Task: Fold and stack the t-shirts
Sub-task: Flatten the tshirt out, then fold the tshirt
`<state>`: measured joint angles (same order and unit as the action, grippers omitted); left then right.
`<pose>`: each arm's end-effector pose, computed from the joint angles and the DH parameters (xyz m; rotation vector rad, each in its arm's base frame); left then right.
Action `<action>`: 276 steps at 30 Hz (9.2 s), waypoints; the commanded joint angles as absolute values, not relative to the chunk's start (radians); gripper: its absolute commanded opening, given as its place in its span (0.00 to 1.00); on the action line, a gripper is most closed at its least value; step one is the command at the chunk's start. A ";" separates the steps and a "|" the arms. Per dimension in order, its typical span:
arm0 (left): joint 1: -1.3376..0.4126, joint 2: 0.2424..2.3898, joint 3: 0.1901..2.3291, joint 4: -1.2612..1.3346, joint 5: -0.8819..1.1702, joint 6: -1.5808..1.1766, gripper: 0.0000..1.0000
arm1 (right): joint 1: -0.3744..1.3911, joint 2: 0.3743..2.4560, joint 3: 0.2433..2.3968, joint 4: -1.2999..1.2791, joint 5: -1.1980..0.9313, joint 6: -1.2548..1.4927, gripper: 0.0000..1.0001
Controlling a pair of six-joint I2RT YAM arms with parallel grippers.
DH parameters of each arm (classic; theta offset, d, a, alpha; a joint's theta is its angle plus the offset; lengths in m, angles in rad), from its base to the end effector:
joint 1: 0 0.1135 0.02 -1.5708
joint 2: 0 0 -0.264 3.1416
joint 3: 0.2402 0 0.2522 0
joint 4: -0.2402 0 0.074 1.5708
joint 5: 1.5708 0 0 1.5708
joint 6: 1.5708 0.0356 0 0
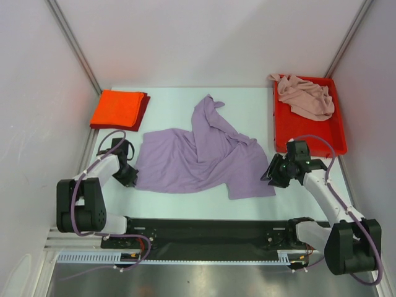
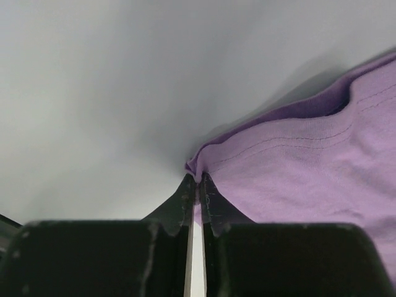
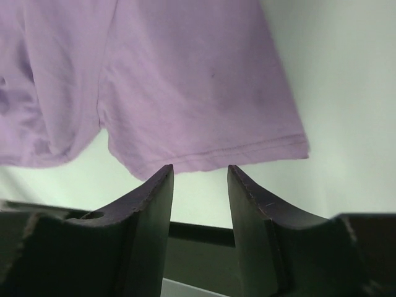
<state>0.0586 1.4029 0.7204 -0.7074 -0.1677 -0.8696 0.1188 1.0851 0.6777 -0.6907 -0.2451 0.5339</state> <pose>0.2227 0.0190 0.1585 -1.3211 2.5898 0.1205 0.1925 0.0317 0.2084 0.4822 2.6818 0.5280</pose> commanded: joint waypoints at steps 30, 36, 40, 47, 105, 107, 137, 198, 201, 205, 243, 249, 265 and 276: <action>0.060 1.377 0.762 -0.649 -0.221 -0.761 0.00 | -0.115 1.078 0.430 -0.566 -0.169 0.695 0.43; 0.060 1.374 0.759 -0.650 -0.224 -0.759 0.00 | -0.106 1.100 0.420 -0.552 -0.158 0.696 0.38; 0.061 1.370 0.756 -0.650 -0.227 -0.759 0.00 | -0.091 1.104 0.419 -0.549 -0.158 0.696 0.30; 0.061 1.353 0.775 -0.664 -0.233 -0.746 0.00 | -0.003 1.143 0.527 -0.558 -0.146 0.664 0.00; -0.373 0.889 2.087 -0.529 -0.627 -0.006 0.00 | 0.279 1.049 2.375 -0.815 -0.180 0.561 0.00; -0.373 0.907 2.010 -0.432 -0.650 0.044 0.00 | 0.281 1.084 2.314 -0.754 -0.167 0.542 0.00; -0.040 1.928 1.698 -0.328 -0.436 -0.276 0.00 | 0.054 1.980 1.767 -0.109 -0.262 0.482 0.00; 0.046 1.902 1.611 -0.620 -0.472 -0.221 0.00 | 0.140 1.388 1.301 -0.796 -0.235 0.658 0.00; 0.048 1.904 1.606 -0.644 -0.489 -0.233 0.00 | 0.141 1.382 1.286 -0.811 -0.235 0.649 0.00; 0.048 1.901 1.583 -0.672 -0.496 -0.256 0.00 | 0.140 1.368 1.264 -0.821 -0.232 0.641 0.00; 0.051 1.954 1.453 -0.663 -0.526 -0.291 0.08 | 0.161 1.420 1.132 -0.805 -0.258 0.569 0.00; 0.051 1.974 1.471 -0.666 -0.537 -0.290 0.26 | 0.160 1.439 1.193 -0.833 -0.347 0.623 0.00; 0.009 1.701 1.393 -0.709 -0.414 -0.376 0.68 | 0.395 1.470 1.304 -0.908 0.149 0.388 0.59; -0.083 1.514 1.203 -0.646 -0.339 -0.379 0.60 | 0.664 1.813 1.523 -0.761 0.023 0.325 0.57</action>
